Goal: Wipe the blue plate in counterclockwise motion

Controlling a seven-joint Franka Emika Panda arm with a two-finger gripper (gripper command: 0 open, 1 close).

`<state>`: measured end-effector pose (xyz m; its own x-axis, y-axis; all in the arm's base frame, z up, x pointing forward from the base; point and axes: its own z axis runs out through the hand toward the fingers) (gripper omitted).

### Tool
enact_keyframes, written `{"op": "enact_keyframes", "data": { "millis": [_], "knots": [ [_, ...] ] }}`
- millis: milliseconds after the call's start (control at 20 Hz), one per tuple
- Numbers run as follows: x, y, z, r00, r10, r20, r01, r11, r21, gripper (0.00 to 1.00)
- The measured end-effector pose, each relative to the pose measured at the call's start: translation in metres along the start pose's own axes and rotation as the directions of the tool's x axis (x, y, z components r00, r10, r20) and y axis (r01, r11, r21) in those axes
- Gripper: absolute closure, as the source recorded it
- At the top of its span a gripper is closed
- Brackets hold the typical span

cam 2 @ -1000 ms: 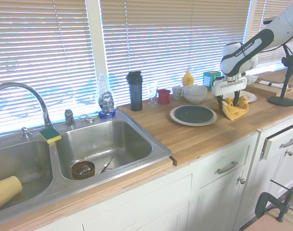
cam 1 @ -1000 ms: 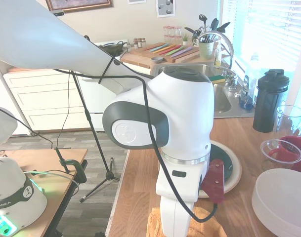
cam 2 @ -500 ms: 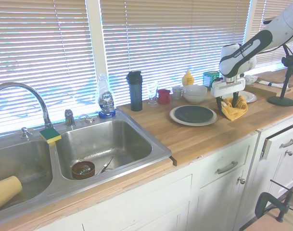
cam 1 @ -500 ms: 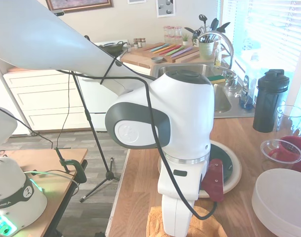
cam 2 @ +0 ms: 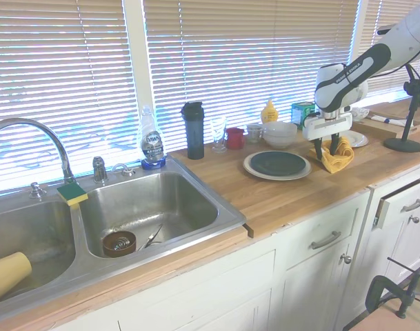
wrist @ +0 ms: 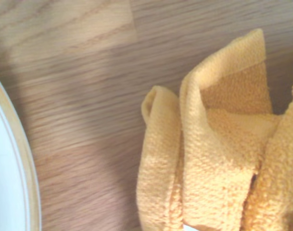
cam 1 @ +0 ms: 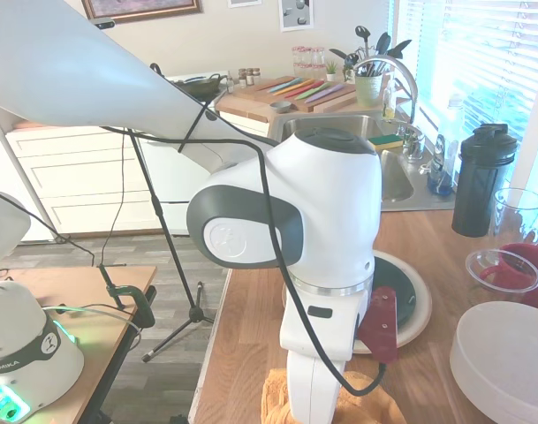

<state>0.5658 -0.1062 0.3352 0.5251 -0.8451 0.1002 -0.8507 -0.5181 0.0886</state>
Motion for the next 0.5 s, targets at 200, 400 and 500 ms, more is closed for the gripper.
{"op": "enact_keyframes", "data": {
  "millis": [200, 400, 500],
  "knots": [
    [-0.0025, -0.0012, 0.0008, 1.000, -0.006, 0.000, 0.006, 1.000, -0.002, 1.00],
    [-0.0025, -0.0007, 0.0014, 1.000, -0.005, 0.000, 0.005, 1.000, -0.004, 1.00],
    [-0.0013, 0.0006, 0.0012, 1.000, -0.002, 0.000, 0.002, 1.000, -0.004, 1.00]
  ]
}}
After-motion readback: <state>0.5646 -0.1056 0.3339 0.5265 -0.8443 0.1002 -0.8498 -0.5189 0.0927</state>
